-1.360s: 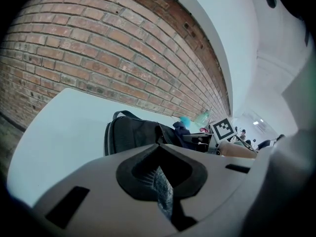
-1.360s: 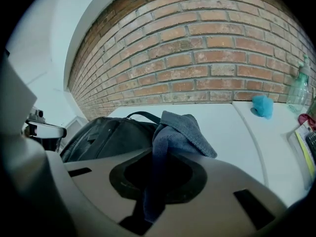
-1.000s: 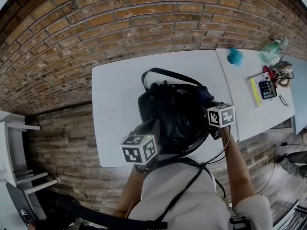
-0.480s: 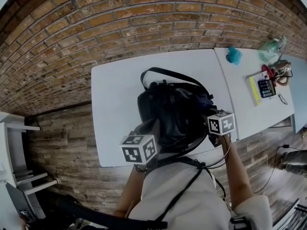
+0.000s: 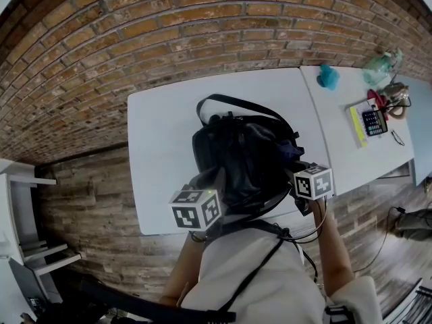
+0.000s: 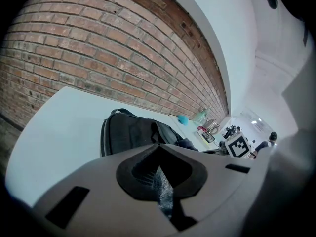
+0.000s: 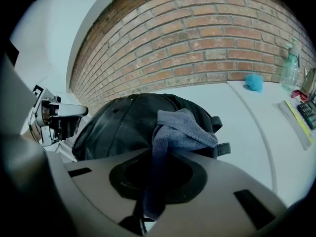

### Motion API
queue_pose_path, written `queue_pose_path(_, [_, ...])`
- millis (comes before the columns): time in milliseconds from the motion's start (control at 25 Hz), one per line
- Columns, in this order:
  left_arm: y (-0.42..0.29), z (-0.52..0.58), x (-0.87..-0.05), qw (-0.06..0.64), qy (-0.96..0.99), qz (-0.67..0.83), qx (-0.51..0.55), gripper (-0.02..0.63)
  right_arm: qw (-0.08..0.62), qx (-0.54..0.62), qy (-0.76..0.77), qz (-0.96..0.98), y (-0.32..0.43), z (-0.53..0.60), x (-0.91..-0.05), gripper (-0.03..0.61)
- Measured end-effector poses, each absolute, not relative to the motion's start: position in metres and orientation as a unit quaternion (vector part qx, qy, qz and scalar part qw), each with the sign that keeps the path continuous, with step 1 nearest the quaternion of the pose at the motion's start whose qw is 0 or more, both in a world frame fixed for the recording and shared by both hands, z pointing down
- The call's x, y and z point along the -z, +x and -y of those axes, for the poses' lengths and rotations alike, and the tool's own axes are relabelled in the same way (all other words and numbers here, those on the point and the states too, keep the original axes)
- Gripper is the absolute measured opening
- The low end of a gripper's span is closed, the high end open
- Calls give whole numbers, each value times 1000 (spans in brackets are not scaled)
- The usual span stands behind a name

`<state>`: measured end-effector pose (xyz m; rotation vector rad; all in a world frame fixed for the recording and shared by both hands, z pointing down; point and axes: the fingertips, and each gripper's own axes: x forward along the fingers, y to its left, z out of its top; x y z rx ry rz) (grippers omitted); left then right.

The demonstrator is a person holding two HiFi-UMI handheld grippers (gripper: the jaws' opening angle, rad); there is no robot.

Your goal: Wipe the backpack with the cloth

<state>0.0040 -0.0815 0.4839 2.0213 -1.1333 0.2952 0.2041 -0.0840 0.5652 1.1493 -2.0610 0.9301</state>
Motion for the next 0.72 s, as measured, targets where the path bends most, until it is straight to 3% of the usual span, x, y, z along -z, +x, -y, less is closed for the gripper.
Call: queue_pose_path(720, [11, 78, -483, 389, 801, 439, -120, 3, 299, -390, 416, 765, 205, 30, -570, 48])
